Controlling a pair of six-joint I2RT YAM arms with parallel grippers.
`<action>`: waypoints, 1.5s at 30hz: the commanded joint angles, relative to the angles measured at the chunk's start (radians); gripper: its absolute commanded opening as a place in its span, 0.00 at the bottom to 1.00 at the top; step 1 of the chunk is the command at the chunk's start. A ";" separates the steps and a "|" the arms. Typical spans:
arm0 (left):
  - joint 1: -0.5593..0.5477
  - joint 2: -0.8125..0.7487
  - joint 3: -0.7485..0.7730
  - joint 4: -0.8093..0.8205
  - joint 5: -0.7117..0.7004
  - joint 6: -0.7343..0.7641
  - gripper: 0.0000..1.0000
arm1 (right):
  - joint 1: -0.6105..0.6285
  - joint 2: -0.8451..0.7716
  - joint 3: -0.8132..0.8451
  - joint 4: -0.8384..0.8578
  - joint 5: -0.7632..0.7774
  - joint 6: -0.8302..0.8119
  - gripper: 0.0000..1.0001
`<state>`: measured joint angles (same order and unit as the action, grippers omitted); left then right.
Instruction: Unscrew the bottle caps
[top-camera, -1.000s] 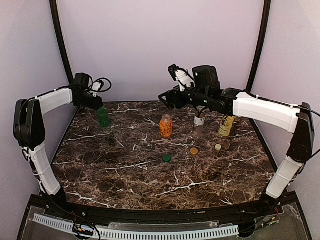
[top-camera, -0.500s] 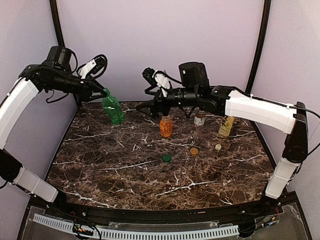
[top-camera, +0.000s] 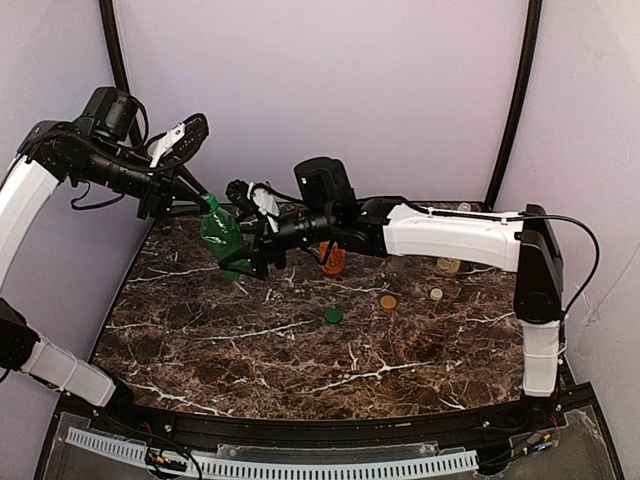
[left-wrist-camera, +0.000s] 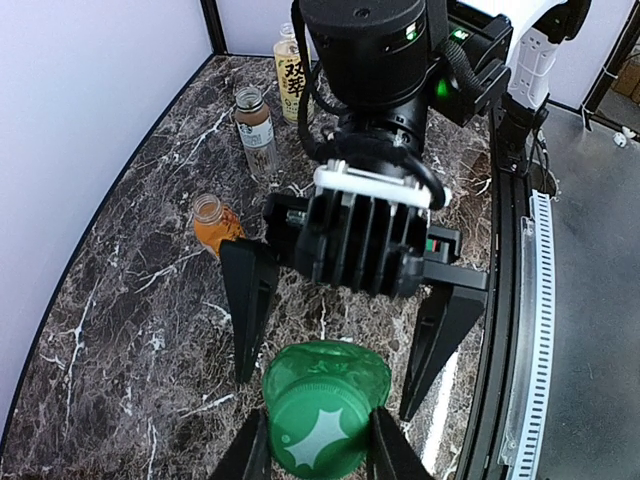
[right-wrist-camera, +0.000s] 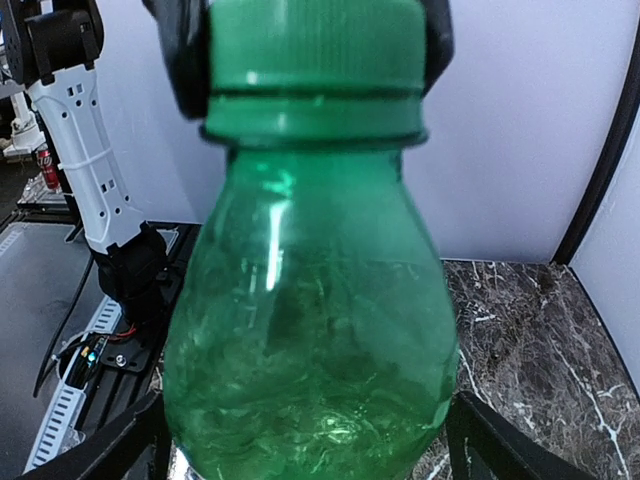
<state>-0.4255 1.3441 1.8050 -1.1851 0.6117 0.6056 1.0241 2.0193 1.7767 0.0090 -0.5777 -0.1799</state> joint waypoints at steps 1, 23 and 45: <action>-0.005 -0.017 0.033 -0.029 0.049 -0.019 0.01 | 0.003 0.022 0.020 0.067 -0.040 0.045 0.87; -0.004 -0.496 -0.623 0.768 -0.093 -0.323 0.99 | 0.007 -0.051 -0.163 0.491 -0.034 0.256 0.42; -0.021 -0.535 -0.955 1.268 -0.149 -0.672 0.99 | 0.110 0.074 -0.041 0.480 0.377 0.304 0.42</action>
<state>-0.4370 0.8089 0.8612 -0.0132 0.4751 -0.0280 1.1244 2.0563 1.6962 0.4778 -0.2161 0.1116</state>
